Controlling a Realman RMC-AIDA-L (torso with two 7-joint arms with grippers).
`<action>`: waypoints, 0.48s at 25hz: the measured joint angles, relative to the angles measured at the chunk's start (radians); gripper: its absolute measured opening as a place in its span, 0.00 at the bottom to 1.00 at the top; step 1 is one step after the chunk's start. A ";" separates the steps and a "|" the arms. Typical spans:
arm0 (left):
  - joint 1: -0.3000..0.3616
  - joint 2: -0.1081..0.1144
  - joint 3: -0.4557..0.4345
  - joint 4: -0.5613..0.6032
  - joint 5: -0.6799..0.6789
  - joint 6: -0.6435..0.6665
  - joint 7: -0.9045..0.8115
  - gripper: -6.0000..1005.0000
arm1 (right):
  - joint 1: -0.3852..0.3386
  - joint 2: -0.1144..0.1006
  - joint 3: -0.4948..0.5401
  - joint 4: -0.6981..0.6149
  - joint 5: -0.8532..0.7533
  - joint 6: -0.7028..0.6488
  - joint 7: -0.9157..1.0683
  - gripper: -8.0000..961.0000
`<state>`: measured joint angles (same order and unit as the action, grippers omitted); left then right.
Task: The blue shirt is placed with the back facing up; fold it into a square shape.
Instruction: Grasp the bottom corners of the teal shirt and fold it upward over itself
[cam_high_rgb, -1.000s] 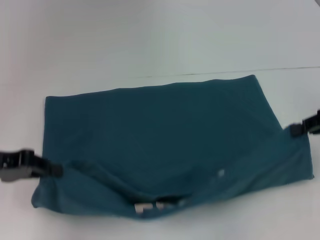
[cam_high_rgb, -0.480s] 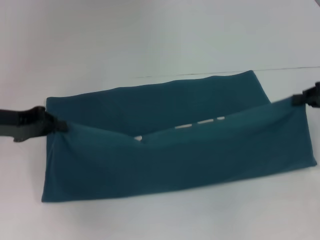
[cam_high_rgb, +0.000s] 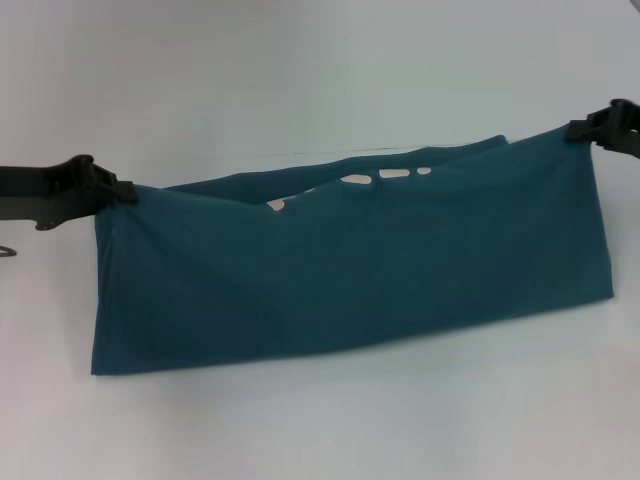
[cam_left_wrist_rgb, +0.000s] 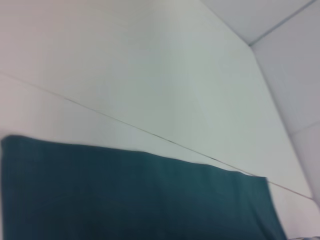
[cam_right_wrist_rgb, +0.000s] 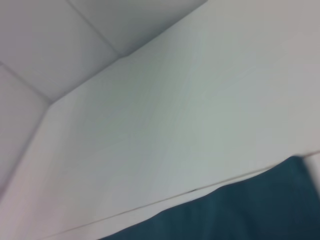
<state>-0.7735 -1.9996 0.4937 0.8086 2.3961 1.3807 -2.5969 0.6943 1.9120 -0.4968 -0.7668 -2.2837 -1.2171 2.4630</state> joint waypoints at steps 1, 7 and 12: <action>-0.001 -0.002 0.014 -0.008 0.001 -0.023 -0.001 0.05 | 0.003 0.006 -0.017 0.012 0.000 0.035 -0.005 0.06; -0.003 -0.007 0.109 -0.053 0.003 -0.175 -0.023 0.05 | 0.039 0.036 -0.149 0.112 -0.004 0.321 -0.026 0.06; -0.004 -0.015 0.127 -0.056 0.008 -0.252 -0.039 0.05 | 0.072 0.052 -0.251 0.142 -0.004 0.462 -0.025 0.06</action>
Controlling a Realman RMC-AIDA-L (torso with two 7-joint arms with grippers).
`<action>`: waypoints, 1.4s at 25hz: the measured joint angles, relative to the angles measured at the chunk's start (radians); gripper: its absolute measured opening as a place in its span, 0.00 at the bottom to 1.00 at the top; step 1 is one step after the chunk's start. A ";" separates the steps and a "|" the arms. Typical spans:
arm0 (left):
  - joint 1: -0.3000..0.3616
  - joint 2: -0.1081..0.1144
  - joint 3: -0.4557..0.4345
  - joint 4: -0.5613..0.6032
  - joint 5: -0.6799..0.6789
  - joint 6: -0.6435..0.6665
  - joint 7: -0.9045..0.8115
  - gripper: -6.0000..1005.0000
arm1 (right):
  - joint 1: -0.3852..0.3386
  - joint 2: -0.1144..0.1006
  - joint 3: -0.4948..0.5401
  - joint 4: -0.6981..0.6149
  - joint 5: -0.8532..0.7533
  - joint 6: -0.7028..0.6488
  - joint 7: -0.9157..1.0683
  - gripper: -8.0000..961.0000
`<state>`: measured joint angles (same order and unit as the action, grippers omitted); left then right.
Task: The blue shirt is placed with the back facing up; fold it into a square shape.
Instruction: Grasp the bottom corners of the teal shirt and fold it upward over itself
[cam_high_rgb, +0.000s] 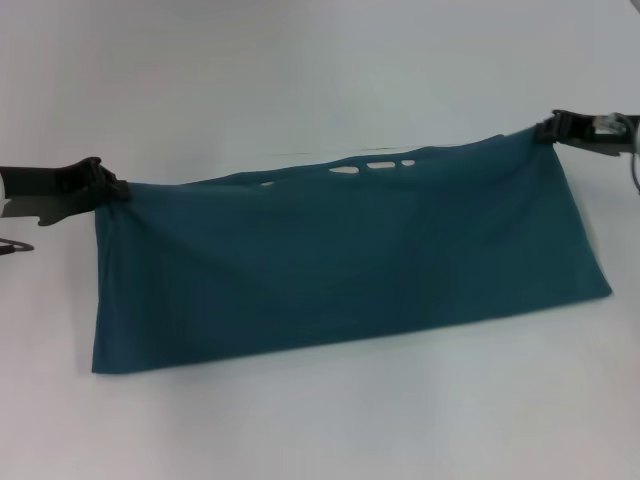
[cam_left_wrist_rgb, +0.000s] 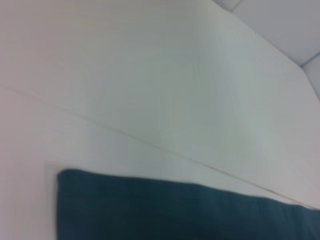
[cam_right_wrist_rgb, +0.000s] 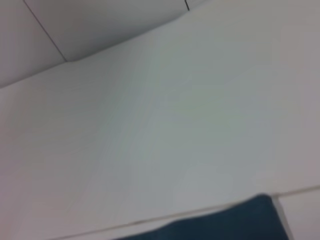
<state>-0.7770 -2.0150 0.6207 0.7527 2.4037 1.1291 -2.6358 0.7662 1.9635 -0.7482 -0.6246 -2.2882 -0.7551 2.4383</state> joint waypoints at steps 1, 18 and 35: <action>0.000 0.000 0.002 0.000 0.001 -0.013 -0.004 0.05 | 0.005 0.003 -0.013 0.001 0.000 0.021 0.002 0.06; -0.021 -0.008 0.026 -0.007 0.005 -0.143 -0.017 0.05 | 0.109 0.009 -0.082 0.083 -0.010 0.208 0.002 0.06; -0.029 -0.028 0.060 -0.048 0.005 -0.246 -0.031 0.05 | 0.120 0.016 -0.093 0.125 -0.048 0.277 0.003 0.06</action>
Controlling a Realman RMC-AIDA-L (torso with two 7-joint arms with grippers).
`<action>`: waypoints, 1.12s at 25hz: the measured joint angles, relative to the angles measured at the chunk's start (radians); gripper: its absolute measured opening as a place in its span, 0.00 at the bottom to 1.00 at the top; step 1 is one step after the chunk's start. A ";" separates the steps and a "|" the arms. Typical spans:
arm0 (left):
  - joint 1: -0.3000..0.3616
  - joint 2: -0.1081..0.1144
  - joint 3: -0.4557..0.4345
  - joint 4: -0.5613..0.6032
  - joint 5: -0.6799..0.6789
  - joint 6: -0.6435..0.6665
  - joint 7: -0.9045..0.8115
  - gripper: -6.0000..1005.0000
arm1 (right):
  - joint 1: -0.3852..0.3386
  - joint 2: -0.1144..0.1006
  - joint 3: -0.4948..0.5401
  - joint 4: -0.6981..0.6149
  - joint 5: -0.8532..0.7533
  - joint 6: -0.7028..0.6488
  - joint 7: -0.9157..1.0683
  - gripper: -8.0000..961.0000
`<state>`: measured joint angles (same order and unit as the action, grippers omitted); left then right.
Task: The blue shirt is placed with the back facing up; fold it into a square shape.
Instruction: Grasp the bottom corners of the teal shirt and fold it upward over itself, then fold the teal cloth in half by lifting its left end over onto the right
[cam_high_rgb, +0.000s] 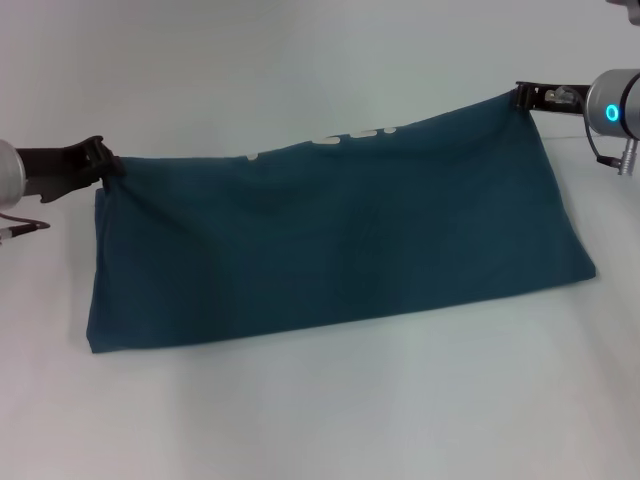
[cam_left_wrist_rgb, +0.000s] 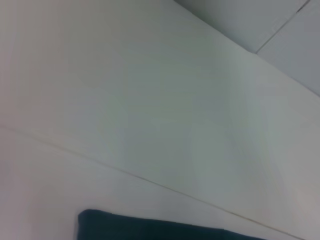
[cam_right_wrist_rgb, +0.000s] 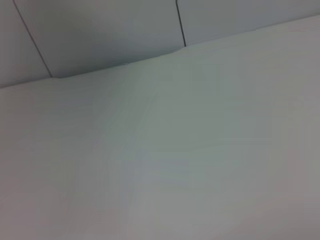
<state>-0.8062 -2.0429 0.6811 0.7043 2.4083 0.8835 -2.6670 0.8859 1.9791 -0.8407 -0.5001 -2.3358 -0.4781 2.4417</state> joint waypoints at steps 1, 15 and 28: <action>0.000 0.000 0.000 -0.001 0.000 -0.002 0.000 0.06 | 0.000 -0.001 0.000 0.000 0.000 0.001 0.000 0.06; -0.008 0.000 0.003 -0.012 -0.005 -0.025 0.030 0.06 | 0.006 -0.006 -0.005 0.011 -0.003 0.001 -0.011 0.06; 0.030 -0.005 -0.037 -0.013 -0.030 -0.046 0.025 0.25 | -0.033 -0.064 0.055 -0.015 -0.008 -0.117 0.000 0.41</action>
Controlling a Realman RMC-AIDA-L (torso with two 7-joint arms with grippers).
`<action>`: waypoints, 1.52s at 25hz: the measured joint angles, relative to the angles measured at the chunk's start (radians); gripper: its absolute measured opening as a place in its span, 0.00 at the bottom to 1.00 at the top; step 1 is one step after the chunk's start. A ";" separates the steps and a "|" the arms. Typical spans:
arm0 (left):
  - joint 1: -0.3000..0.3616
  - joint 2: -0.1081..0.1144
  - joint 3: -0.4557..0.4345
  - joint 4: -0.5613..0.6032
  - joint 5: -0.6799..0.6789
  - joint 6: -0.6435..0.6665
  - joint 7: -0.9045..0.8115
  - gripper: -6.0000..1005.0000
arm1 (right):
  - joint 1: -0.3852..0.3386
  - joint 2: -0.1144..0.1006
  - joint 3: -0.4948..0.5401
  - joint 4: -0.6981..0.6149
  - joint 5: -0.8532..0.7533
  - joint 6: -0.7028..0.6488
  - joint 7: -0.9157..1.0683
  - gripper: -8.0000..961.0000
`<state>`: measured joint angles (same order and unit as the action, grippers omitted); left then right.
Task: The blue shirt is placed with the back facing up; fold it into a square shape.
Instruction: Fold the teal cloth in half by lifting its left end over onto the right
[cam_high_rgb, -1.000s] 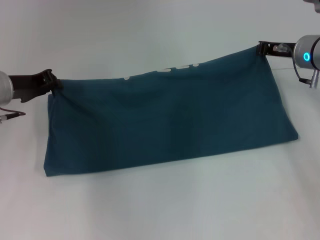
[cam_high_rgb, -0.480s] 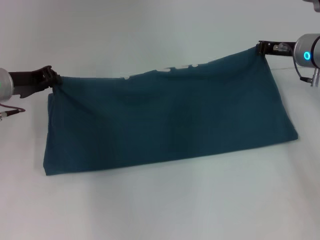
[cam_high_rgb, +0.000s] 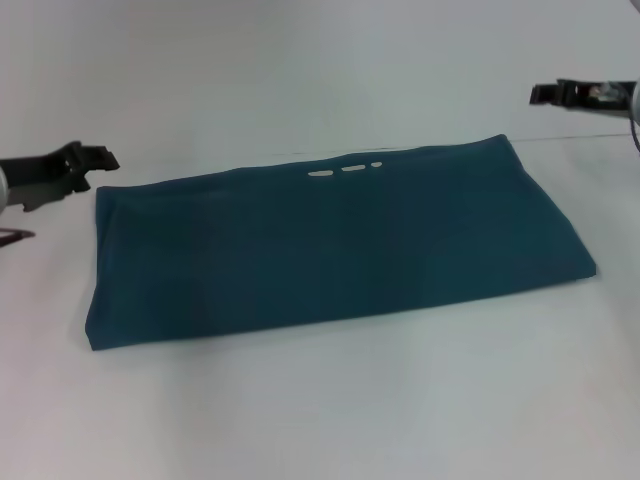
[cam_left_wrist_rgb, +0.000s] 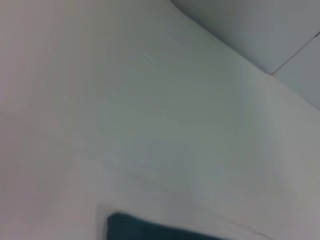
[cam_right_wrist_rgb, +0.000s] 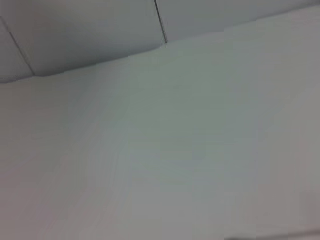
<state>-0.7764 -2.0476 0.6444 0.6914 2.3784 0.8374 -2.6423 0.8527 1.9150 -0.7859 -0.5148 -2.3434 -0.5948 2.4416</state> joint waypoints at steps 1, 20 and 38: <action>0.006 0.000 -0.001 0.002 -0.004 0.011 0.001 0.32 | -0.012 -0.001 0.016 -0.016 0.002 -0.043 0.000 0.45; 0.296 -0.063 -0.133 0.068 -0.380 0.434 0.084 0.72 | -0.430 0.036 0.177 -0.174 0.500 -0.767 -0.214 0.92; 0.355 -0.076 -0.212 -0.020 -0.339 0.455 0.004 0.72 | -0.419 0.025 0.169 -0.112 0.496 -0.774 -0.265 0.92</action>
<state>-0.4218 -2.1234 0.4327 0.6710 2.0393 1.2920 -2.6386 0.4342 1.9395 -0.6170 -0.6267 -1.8472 -1.3693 2.1765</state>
